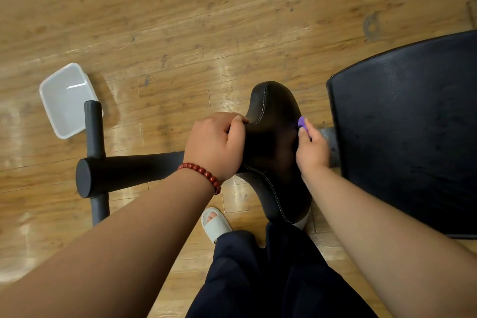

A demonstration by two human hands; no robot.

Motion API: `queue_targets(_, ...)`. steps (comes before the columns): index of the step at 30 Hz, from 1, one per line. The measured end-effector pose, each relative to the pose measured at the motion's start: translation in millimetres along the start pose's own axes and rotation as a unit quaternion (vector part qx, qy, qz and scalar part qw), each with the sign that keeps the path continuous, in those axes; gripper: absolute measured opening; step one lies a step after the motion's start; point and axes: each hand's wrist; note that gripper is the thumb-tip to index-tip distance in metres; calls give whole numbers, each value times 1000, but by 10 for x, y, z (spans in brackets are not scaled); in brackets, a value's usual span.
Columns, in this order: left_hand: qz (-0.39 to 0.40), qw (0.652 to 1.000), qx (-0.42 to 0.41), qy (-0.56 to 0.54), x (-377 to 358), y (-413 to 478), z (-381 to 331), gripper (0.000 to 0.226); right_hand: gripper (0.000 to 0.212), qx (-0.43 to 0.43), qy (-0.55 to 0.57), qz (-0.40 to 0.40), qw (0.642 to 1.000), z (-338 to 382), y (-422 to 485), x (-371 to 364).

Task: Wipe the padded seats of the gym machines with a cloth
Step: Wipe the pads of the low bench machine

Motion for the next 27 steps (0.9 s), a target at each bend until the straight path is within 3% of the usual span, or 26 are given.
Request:
queue_targets(7, 0, 1000, -4, 0, 5, 14, 10, 51, 38, 132, -50, 80, 987, -142, -414, 41)
queue_targets(10, -2, 1000, -5, 5, -7, 7, 2, 51, 38, 65, -66, 52, 994, -146, -145, 98)
queue_targets(12, -4, 1000, -3, 4, -11, -2, 6, 51, 37, -4, -21, 15, 1000, -85, -34, 77)
queue_targets(14, -8, 1000, -5, 0, -14, -2, 18, 51, 36, -17, 6, -2, 1000, 10, -87, 11)
queue_targets(21, -14, 1000, -8, 1, -34, 4, 33, 51, 37, 171, 2, 77, 982, 98, -847, -101)
queue_targets(27, -18, 1000, -14, -2, -10, -17, -12, 53, 36, 63, -5, 12, 998, 131, -658, -117)
Point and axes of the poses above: each hand's wrist, its own y-axis towards the middle knuckle, its own x-axis out of the back of the hand, z = x × y, and after that the axes turned 13 degrees about z, right-handed
